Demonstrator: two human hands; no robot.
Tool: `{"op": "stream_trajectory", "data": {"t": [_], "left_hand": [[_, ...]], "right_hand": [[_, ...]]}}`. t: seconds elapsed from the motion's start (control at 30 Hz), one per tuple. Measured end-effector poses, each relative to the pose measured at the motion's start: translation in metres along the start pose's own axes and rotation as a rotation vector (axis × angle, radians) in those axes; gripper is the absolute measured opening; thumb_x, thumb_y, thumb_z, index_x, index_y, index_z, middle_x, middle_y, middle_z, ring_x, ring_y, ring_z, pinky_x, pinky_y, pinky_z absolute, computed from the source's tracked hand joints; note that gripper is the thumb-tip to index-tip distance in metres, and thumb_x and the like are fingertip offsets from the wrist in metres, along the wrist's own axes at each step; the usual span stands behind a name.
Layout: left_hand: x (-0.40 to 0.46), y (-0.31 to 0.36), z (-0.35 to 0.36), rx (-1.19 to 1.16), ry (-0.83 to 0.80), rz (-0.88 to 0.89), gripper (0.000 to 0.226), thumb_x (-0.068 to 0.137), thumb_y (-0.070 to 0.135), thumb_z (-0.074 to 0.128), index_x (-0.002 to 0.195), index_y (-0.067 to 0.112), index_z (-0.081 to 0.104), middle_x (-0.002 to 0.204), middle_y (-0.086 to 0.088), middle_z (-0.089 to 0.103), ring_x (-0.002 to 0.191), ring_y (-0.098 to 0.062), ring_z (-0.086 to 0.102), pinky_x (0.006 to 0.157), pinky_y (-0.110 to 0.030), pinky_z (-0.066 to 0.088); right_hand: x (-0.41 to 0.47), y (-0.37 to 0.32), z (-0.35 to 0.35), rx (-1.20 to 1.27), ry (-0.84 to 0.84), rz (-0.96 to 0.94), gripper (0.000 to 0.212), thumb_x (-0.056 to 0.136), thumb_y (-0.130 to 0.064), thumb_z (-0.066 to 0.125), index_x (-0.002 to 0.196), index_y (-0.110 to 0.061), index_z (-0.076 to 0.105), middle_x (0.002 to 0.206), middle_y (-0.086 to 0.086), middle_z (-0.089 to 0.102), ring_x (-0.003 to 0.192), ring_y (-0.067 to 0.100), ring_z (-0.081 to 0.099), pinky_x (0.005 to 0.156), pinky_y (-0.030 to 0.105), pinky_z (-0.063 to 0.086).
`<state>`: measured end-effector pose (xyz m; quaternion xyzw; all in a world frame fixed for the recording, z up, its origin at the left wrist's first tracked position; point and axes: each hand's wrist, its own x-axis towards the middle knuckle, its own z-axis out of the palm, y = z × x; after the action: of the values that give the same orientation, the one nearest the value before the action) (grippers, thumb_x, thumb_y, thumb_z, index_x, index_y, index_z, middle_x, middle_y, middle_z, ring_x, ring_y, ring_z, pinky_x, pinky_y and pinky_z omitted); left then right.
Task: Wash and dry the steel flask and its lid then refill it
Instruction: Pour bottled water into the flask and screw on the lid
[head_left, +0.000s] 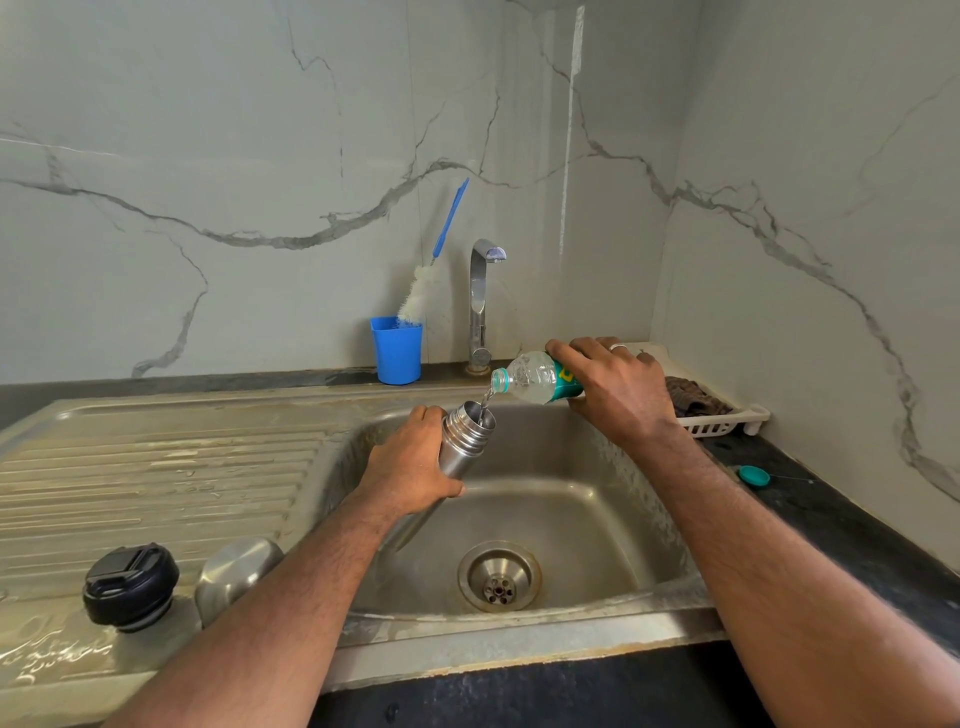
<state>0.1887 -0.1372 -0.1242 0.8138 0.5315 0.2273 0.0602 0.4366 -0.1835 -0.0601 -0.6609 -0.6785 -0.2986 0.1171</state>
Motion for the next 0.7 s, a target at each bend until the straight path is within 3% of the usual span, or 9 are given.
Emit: {"op": "stream_trajectory", "data": {"t": [0.27, 0.5, 0.7], "left_hand": [[0.0000, 0.0012, -0.0008, 0.001, -0.007, -0.001, 0.086, 0.065, 0.038, 0.093, 0.133, 0.022, 0.044, 0.123, 0.007, 0.050, 0.106, -0.010, 0.049, 0.094, -0.041, 0.049], [-0.0007, 0.0007, 0.0001, 0.005, 0.000, 0.014, 0.086, 0.065, 0.038, 0.093, 0.133, 0.022, 0.044, 0.123, 0.007, 0.050, 0.105, -0.009, 0.049, 0.086, -0.035, 0.044], [-0.0006, 0.0005, 0.0000, 0.005, -0.001, 0.012, 0.087, 0.064, 0.039, 0.093, 0.133, 0.022, 0.043, 0.124, 0.007, 0.050, 0.108, -0.011, 0.050, 0.088, -0.037, 0.047]], "right_hand": [[0.0002, 0.0002, 0.0004, 0.001, 0.007, 0.007, 0.078, 0.085, -0.037, 0.078, 0.145, -0.037, 0.028, 0.140, -0.001, 0.055, 0.120, 0.028, 0.058, 0.085, 0.049, 0.056], [-0.0002, 0.0007, 0.0032, 0.002, 0.032, 0.015, 0.078, 0.080, -0.032, 0.083, 0.140, -0.037, 0.033, 0.131, -0.001, 0.061, 0.111, 0.029, 0.062, 0.077, 0.048, 0.057], [0.0008, 0.0012, 0.0023, 0.000, 0.028, 0.007, 0.077, 0.084, -0.034, 0.080, 0.144, -0.036, 0.030, 0.138, 0.001, 0.057, 0.118, 0.030, 0.059, 0.083, 0.051, 0.056]]}}
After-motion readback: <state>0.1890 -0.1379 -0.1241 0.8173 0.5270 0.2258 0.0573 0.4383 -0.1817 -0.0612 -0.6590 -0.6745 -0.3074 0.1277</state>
